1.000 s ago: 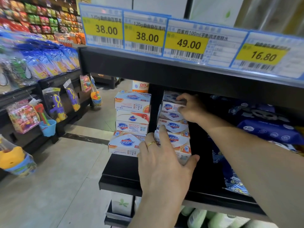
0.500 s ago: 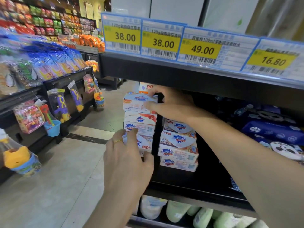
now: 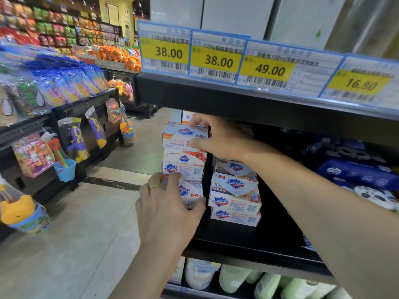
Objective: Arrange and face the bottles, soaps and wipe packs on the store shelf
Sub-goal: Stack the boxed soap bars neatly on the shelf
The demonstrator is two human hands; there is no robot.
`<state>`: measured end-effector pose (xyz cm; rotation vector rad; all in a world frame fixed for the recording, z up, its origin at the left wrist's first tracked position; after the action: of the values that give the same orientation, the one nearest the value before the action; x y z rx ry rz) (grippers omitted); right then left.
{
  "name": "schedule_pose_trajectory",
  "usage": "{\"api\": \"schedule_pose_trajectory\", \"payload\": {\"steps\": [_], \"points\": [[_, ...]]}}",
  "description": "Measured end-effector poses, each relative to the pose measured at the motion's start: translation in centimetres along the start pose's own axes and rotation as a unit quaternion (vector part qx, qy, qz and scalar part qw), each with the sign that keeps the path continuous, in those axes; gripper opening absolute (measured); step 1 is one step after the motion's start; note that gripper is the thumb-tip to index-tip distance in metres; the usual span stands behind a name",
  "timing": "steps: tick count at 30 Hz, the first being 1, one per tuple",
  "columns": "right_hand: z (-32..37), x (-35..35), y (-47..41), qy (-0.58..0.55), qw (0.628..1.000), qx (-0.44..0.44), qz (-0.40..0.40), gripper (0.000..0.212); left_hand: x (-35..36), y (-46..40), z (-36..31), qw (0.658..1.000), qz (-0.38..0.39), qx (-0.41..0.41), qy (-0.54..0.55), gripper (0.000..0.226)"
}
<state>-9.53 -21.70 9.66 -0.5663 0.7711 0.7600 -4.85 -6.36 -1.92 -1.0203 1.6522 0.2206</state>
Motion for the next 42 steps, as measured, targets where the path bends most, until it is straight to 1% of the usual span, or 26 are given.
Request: {"api": "schedule_pose_trajectory", "payload": {"steps": [4,7,9,12,14,17,21,25,28,32,36,42], "points": [[-0.1,-0.5,1.2,0.004,1.0,-0.005,-0.022,0.033,0.2,-0.2,-0.1,1.0,0.003,-0.011,0.007,0.081],[-0.3,-1.0,2.0,-0.007,1.0,0.007,-0.026,0.032,0.5,-0.1,-0.2,0.999,0.006,-0.018,0.044,0.085],[-0.8,-1.7,2.4,-0.019,0.999,0.035,-0.015,0.034,0.4,0.0,-0.3,0.997,0.007,-0.025,0.078,0.085],[-1.1,-2.8,3.3,-0.078,0.995,0.066,0.01,0.037,-0.3,0.0,0.1,0.994,-0.006,-0.038,0.101,0.082],[-1.7,-3.8,3.6,-0.075,0.994,0.081,0.009,0.04,-1.1,0.2,0.6,0.993,-0.028,-0.043,0.111,0.08],[-3.2,-5.0,4.1,-0.085,0.99,0.109,0.03,0.043,-2.9,0.7,1.1,0.991,-0.046,-0.05,0.116,0.077],[-4.8,-6.1,4.7,-0.047,0.991,0.116,0.045,0.039,-5.2,1.7,0.7,0.988,-0.06,-0.052,0.132,0.075],[-6.5,-6.3,4.1,-0.011,0.994,0.11,0.017,0.045,-6.8,2.1,-1.6,0.987,-0.077,-0.004,0.14,0.079],[-7.8,-6.3,3.4,0.01,0.994,0.11,0.004,0.04,-7.1,2.1,-4.0,0.986,-0.069,0.039,0.147,0.08],[-8.9,-5.9,2.9,0.01,0.992,0.127,0.009,0.036,-5.9,1.3,-6.9,0.989,-0.056,0.074,0.119,0.086],[-9.3,-5.5,2.2,-0.013,0.991,0.133,0.015,0.037,-4.0,0.2,-8.8,0.99,-0.03,0.091,0.104,0.09],[-8.9,-5.4,1.8,-0.026,0.986,0.161,0.031,0.027,-2.3,-1.6,-10.4,0.987,0.012,0.102,0.12,0.088]]}}
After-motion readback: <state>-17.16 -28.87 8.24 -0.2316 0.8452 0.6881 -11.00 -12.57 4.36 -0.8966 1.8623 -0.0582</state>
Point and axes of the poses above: each hand's wrist, its own y-axis away from the middle knuckle, its own x-axis out of the palm, z = x × y, the point moved 4 cm from there along -y, towards the middle knuckle, and after that the axes turned 11 degrees about -y, right-handed, at the moved point
